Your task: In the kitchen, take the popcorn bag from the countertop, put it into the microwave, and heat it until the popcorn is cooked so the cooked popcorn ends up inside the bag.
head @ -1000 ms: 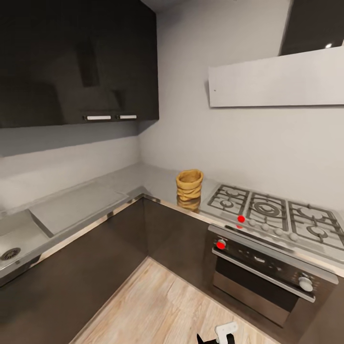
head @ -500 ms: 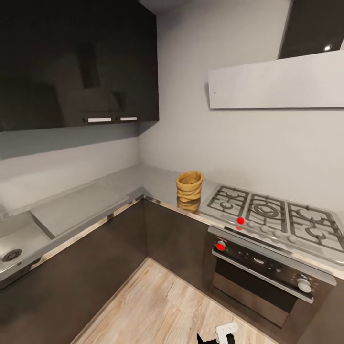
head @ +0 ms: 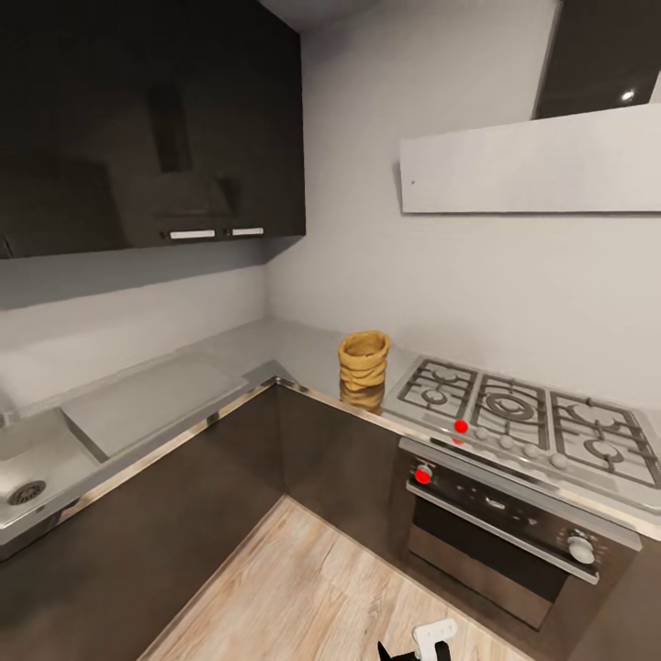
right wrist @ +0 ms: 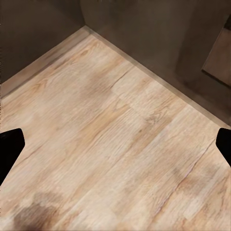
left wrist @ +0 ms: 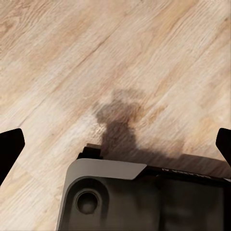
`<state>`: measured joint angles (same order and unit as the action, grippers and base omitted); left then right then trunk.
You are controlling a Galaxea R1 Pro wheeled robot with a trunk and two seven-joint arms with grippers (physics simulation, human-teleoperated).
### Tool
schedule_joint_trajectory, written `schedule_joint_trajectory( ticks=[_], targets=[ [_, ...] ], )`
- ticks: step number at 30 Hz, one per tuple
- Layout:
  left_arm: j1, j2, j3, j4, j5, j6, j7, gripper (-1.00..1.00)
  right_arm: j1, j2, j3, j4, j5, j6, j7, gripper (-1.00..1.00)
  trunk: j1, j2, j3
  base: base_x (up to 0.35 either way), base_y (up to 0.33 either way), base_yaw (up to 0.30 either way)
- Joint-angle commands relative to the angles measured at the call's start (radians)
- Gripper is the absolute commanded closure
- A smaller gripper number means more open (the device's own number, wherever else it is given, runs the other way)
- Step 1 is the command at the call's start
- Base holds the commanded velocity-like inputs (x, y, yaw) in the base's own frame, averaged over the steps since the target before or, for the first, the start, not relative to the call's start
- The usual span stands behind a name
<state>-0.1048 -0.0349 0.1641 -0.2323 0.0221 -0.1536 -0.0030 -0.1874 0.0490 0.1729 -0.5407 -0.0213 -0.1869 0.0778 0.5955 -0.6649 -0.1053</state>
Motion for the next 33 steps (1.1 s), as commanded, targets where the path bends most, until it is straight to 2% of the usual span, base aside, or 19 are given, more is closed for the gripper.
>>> schedule_joint_trajectory(
  ticks=[1, 13, 20, 33],
  targets=[
    [-0.001, 0.000, 0.003, 0.001, 0.002, -0.003, 0.000, -1.00, 0.000, 0.000, 0.001, 0.001, -0.002, -0.003, 0.003, -1.00, -0.004, 0.006, 0.002, 0.000, 0.000, 0.000],
    [-0.004, 0.001, 0.008, 0.001, 0.005, -0.002, 0.000, -1.00, 0.000, 0.000, 0.001, 0.001, -0.001, -0.003, 0.003, -1.00, -0.050, 0.090, 0.039, 0.000, 0.005, 0.000],
    [-0.004, -0.002, 0.006, 0.001, -0.001, -0.002, 0.000, -1.00, 0.000, 0.000, 0.001, 0.001, 0.003, -0.004, 0.002, -1.00, -0.077, 0.139, 0.061, 0.067, 0.235, 0.000],
    [-0.004, -0.002, 0.008, 0.001, 0.005, -0.002, 0.000, -1.00, 0.000, 0.000, 0.003, 0.001, 0.004, -0.005, 0.002, -1.00, -0.126, 0.230, 0.102, 0.063, 0.063, 0.000]
  ],
)
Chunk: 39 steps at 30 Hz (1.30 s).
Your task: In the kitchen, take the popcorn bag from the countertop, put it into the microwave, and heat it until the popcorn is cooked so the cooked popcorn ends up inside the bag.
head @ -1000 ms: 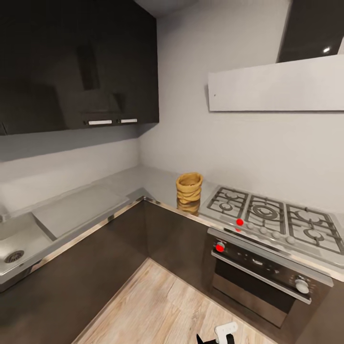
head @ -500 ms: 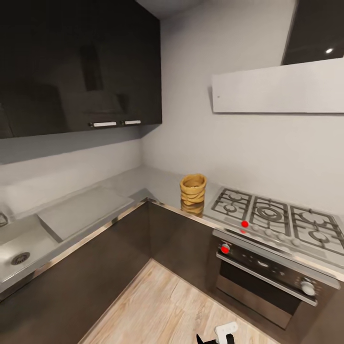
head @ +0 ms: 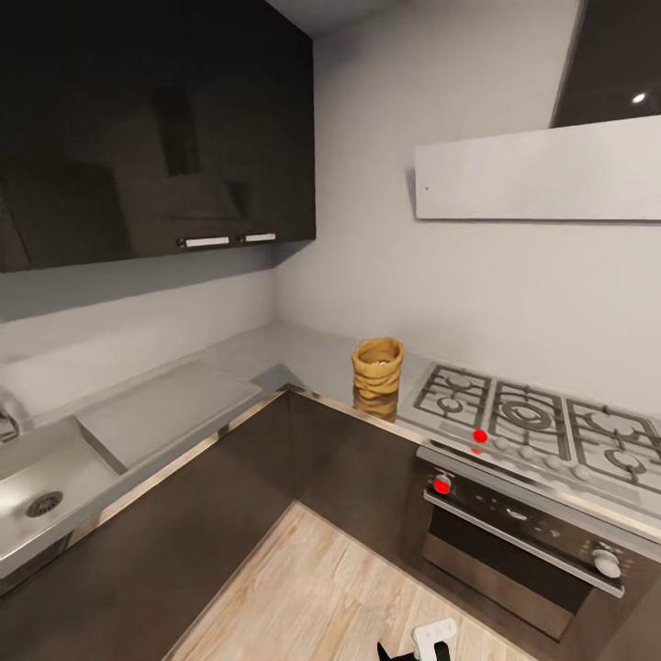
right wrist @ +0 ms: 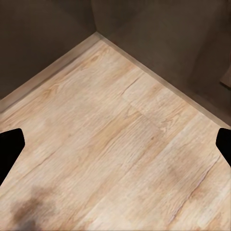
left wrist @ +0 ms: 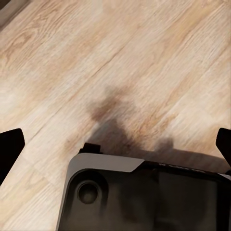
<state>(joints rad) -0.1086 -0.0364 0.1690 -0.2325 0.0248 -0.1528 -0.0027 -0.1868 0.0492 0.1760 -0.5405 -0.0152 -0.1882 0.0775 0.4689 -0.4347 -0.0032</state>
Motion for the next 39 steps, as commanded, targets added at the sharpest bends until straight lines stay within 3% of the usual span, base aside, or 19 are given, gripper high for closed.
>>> schedule_joint_trajectory(
  ticks=[1, 5, 24, 26, 28, 32, 39],
  targets=[
    [0.000, 0.000, 0.003, 0.001, 0.002, -0.003, 0.000, -1.00, 0.000, 0.000, 0.000, 0.001, -0.002, -0.003, 0.003, -1.00, -0.004, 0.007, 0.003, 0.014, 0.013, 0.000],
    [0.000, 0.000, 0.003, 0.001, 0.002, -0.003, 0.000, -1.00, 0.000, 0.000, 0.000, 0.001, -0.003, -0.004, 0.002, -1.00, -0.019, 0.035, 0.015, 0.004, 0.004, 0.000],
    [0.001, 0.005, 0.004, 0.001, 0.003, 0.004, 0.001, -1.00, 0.000, -0.008, -0.001, 0.007, -0.002, -0.005, 0.003, -1.00, -0.019, 0.035, 0.015, 0.000, 0.000, 0.000],
    [0.002, 0.000, 0.001, 0.001, 0.001, 0.004, 0.001, -1.00, 0.003, -0.015, -0.001, 0.067, -0.001, -0.005, 0.003, -1.00, -0.019, 0.035, 0.015, 0.000, 0.000, 0.000],
    [0.003, -0.004, -0.003, 0.001, -0.002, 0.004, 0.003, -1.00, 0.000, -0.030, -0.002, 0.217, 0.000, -0.005, 0.002, -1.00, -0.019, 0.035, 0.015, 0.000, 0.000, 0.000],
    [0.005, -0.005, -0.006, 0.002, -0.004, 0.006, 0.003, -1.00, 0.009, -0.049, 0.003, 0.364, 0.001, -0.004, 0.002, -1.00, -0.019, 0.035, 0.015, 0.000, 0.000, 0.000],
    [0.007, -0.004, -0.008, 0.013, -0.006, 0.036, -0.003, -1.00, 0.010, -0.050, 0.004, 0.447, 0.001, -0.002, 0.003, -1.00, -0.019, 0.035, 0.015, 0.000, 0.000, 0.000]
  ],
)
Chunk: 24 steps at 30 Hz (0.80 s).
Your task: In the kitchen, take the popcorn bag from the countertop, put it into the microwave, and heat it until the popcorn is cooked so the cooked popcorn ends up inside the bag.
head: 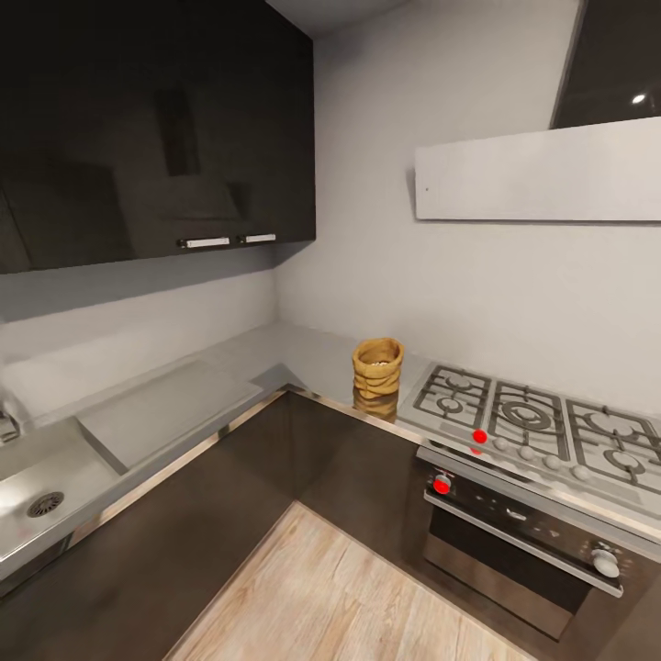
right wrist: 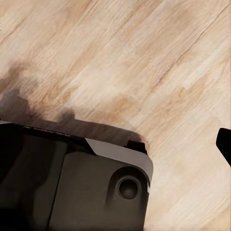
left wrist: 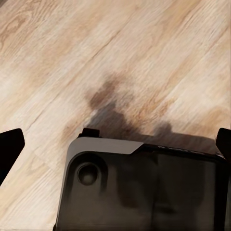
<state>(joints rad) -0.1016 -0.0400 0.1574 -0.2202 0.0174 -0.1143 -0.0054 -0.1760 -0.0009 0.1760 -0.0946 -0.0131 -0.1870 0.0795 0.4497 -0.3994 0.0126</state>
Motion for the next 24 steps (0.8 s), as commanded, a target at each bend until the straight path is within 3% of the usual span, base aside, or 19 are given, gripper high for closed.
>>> schedule_joint_trajectory(
  ticks=[1, 15, 24],
  targets=[
    [0.001, -0.002, 0.003, 0.002, 0.001, 0.000, 0.001, -1.00, -0.001, 0.001, 0.003, 0.003, -0.001, -0.004, 0.001, -1.00, 0.000, -0.001, 0.000, 0.000, 0.000, 0.000],
    [0.028, -0.002, 0.004, 0.004, 0.000, 0.004, -0.002, -1.00, 0.000, 0.000, 0.003, 0.006, -0.001, -0.004, 0.001, -1.00, 0.000, -0.001, 0.000, 0.003, 0.000, 0.000],
    [0.041, -0.004, 0.004, 0.003, 0.001, 0.005, 0.005, -1.00, 0.000, 0.000, 0.003, 0.005, -0.003, -0.005, 0.001, -1.00, 0.000, -0.001, 0.000, 0.137, 0.038, 0.000]
  ],
)
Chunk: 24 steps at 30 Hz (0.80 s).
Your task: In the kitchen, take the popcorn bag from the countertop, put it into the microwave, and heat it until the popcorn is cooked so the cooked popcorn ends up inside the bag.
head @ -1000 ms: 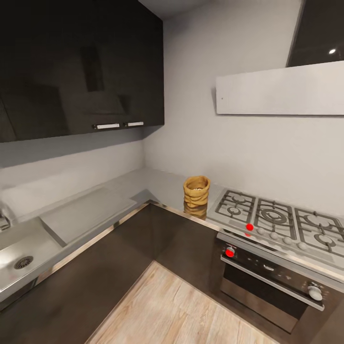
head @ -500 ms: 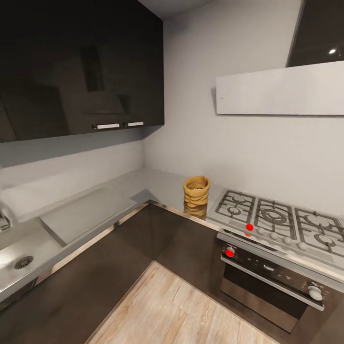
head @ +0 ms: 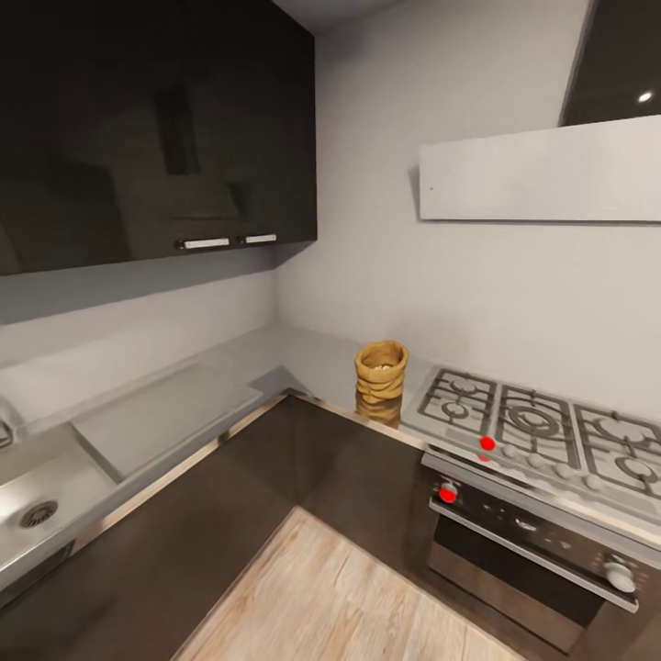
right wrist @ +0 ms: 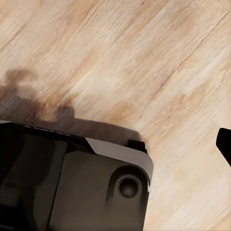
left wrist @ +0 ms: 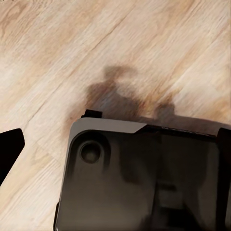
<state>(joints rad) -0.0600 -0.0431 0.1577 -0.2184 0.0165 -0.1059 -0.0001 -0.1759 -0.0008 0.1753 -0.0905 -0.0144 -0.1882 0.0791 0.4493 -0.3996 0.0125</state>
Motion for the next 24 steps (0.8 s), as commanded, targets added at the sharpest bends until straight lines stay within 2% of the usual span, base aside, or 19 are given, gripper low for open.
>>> schedule_joint_trajectory(
  ticks=[1, 4, 7, 16, 24],
  targets=[
    [-0.002, 0.000, 0.006, 0.001, 0.003, -0.003, 0.000, -1.00, 0.000, 0.002, 0.002, 0.001, -0.005, -0.004, 0.001, -1.00, 0.001, 0.000, 0.000, 0.240, 0.015, 0.000],
    [-0.005, 0.000, 0.009, 0.002, 0.005, -0.003, 0.002, -1.00, -0.002, 0.014, 0.000, 0.000, -0.006, -0.005, 0.002, -1.00, 0.001, 0.000, 0.000, 0.308, 0.082, 0.000],
    [-0.003, 0.000, 0.005, 0.002, 0.002, -0.003, 0.001, -1.00, -0.002, 0.014, 0.003, 0.000, -0.002, -0.006, 0.003, -1.00, 0.001, 0.000, 0.000, 0.274, 0.124, 0.000],
    [0.002, -0.001, 0.003, 0.002, 0.003, -0.005, 0.002, -1.00, -0.022, 0.017, 0.000, -0.018, 0.001, -0.005, 0.012, -1.00, 0.001, 0.000, 0.000, 0.023, 0.011, 0.000],
    [0.002, -0.001, 0.005, 0.002, 0.006, -0.005, 0.002, -1.00, -0.024, 0.015, 0.005, -0.196, 0.003, 0.004, 0.010, -1.00, 0.001, 0.000, 0.000, 0.000, 0.000, 0.000]
  ],
)
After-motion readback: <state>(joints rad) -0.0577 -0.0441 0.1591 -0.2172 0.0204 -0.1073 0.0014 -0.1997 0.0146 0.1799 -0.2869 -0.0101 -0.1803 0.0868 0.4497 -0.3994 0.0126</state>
